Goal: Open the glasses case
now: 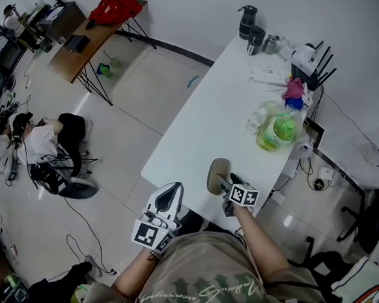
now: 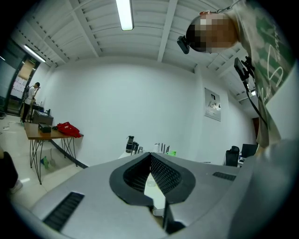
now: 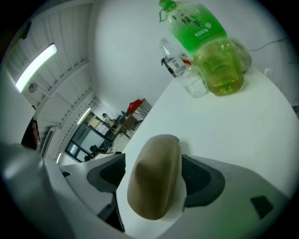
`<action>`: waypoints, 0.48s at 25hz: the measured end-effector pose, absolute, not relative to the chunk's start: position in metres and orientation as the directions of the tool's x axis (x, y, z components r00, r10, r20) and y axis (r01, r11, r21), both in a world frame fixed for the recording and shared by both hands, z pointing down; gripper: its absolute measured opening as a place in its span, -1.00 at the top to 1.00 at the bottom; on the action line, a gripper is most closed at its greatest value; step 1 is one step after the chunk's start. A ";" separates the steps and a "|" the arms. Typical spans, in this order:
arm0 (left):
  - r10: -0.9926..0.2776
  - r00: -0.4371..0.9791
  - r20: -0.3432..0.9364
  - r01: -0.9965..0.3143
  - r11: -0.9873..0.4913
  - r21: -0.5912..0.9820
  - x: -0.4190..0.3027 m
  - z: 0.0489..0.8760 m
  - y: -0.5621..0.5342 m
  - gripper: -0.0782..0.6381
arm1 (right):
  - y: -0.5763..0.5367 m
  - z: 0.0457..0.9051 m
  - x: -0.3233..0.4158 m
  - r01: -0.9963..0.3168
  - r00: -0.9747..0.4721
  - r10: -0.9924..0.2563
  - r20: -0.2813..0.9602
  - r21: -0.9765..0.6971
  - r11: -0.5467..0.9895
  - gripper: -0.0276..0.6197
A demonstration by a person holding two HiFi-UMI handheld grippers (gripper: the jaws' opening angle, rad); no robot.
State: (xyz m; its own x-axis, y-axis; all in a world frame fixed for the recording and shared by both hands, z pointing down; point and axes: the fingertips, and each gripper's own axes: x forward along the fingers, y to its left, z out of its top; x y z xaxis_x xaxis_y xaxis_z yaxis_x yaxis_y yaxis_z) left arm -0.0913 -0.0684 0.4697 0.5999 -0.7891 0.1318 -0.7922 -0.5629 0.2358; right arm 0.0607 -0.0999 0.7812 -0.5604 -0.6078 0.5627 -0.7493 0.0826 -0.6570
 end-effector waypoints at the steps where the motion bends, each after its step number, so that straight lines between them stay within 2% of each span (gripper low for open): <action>1: -0.790 0.597 0.137 -0.794 -0.559 0.237 -0.093 0.470 -0.069 0.76 | -0.101 0.785 0.058 -0.744 -0.563 -0.601 0.567 -0.664 0.070 -0.18; 12: -0.800 0.580 0.152 -0.804 -0.534 0.261 -0.106 0.476 -0.074 0.76 | -0.108 0.818 0.032 -0.799 -0.533 -0.515 0.672 -0.600 0.044 -0.18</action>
State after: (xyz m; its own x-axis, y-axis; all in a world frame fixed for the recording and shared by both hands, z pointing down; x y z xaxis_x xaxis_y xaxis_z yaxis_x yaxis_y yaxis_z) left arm -0.1065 -0.0744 0.4758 0.5804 -0.8000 0.1517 -0.8042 -0.5338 0.2615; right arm 0.0322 -0.1077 0.8176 -0.5325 -0.5148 0.6719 -0.7991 0.0442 -0.5995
